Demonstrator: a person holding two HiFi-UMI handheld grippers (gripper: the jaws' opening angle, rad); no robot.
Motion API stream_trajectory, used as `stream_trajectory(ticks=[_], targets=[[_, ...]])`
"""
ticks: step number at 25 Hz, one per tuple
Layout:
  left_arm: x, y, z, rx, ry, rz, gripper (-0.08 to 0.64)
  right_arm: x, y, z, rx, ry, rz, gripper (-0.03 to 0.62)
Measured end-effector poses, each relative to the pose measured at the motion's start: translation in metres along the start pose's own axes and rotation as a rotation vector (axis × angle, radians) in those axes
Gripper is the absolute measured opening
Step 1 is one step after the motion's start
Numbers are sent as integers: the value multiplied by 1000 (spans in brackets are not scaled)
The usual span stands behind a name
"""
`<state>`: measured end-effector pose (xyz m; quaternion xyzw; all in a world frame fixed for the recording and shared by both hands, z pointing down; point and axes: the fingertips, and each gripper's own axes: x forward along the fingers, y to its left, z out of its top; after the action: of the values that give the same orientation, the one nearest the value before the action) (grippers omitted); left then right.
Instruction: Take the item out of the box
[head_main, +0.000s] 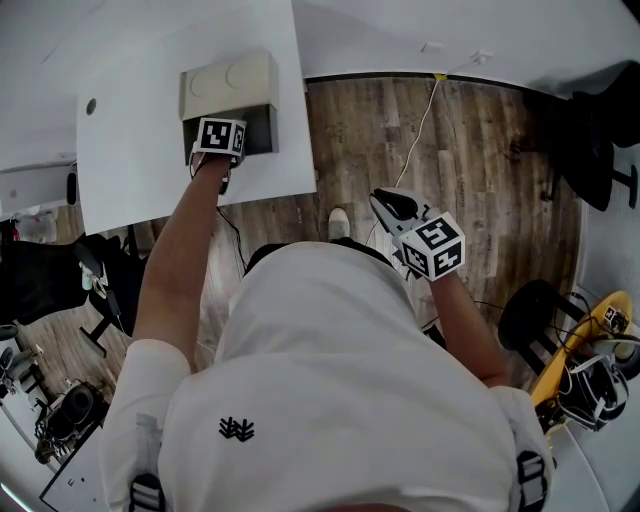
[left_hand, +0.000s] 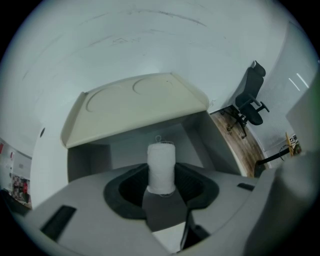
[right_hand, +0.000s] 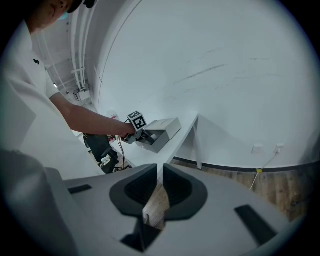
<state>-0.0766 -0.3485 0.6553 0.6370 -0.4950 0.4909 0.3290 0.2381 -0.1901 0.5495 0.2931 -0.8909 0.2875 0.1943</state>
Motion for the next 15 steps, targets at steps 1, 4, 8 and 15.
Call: stream_trajectory(ticks=[1, 4, 8, 15], targets=[[-1, -1, 0, 0, -7, -7, 170, 1, 1, 0, -3, 1, 1, 38], [-7, -6, 3, 1, -32, -30, 169, 5, 6, 1, -16, 3, 6, 38], [-19, -11, 7, 4, -81, -59, 169, 11, 14, 4, -36, 6, 16, 38], [-49, -17, 10, -18, -190, -136, 167, 25, 34, 9, -66, 11, 28, 38]])
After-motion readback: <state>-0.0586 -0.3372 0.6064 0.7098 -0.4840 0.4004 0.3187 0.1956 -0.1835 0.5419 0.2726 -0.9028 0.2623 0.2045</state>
